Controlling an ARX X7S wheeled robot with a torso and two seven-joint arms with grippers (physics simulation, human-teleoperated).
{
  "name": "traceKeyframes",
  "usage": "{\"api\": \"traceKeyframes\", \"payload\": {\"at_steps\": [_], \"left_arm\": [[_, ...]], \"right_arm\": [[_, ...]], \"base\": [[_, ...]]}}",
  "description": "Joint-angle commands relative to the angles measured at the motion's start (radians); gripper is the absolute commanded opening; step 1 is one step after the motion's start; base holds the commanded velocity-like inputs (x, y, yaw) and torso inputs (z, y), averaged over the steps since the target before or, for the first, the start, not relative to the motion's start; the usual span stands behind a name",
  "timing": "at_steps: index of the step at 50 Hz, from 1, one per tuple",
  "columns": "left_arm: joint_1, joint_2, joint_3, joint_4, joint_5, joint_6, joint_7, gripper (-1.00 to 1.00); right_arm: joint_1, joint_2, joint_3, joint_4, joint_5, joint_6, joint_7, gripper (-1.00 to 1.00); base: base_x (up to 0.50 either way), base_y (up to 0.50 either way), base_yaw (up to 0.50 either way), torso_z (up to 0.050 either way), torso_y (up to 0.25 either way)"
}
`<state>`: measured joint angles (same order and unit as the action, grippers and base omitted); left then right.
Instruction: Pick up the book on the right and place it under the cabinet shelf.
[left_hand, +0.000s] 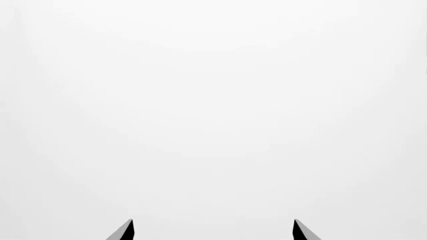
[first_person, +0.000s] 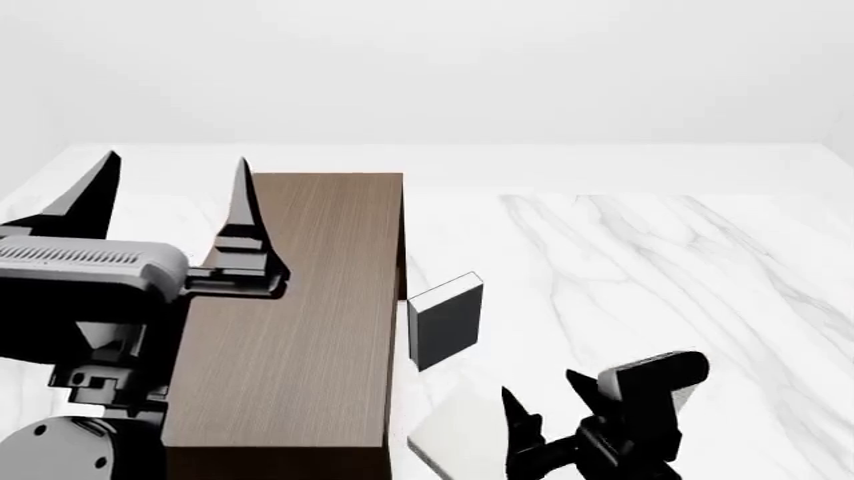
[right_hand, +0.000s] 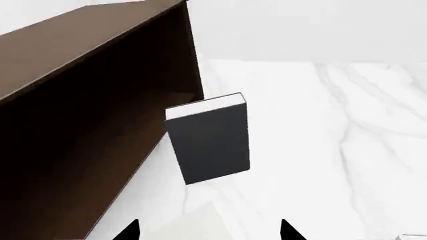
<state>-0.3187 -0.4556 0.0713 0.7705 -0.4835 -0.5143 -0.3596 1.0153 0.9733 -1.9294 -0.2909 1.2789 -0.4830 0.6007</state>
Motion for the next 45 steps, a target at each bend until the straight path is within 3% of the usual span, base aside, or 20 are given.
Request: {"api": "traceKeyframes", "payload": {"at_steps": [1,6,21,30,45], "left_arm": [[-0.010,0.000,0.000,0.032,0.004,0.018,-0.005,1.00],[-0.048,-0.008,-0.028,0.122,-0.051,-0.023,-0.033,1.00],[-0.303,-0.078,-0.075,0.267,-0.317,-0.248,-0.167,1.00],[-0.271,-0.087,-0.030,0.228,-0.240,-0.190,-0.149,1.00],[-0.263,-0.102,-0.017,0.219,-0.229,-0.172,-0.156,1.00]], "right_arm": [[0.066,0.068,0.067,-0.206,-0.557,0.026,0.400,1.00],[0.069,0.062,0.086,-0.257,-0.663,0.107,0.533,1.00],[0.018,0.040,0.102,-0.183,-0.657,0.095,0.602,1.00],[-0.065,-0.005,0.101,-0.059,-0.636,0.022,0.609,1.00],[-0.105,-0.014,0.108,-0.023,-0.639,-0.008,0.616,1.00]], "base": [[0.00,0.00,0.00,0.000,0.000],[0.00,0.00,0.00,0.000,0.000],[0.00,0.00,0.00,0.000,0.000],[0.00,0.00,0.00,0.000,0.000],[0.00,0.00,0.00,0.000,-0.155]]}}
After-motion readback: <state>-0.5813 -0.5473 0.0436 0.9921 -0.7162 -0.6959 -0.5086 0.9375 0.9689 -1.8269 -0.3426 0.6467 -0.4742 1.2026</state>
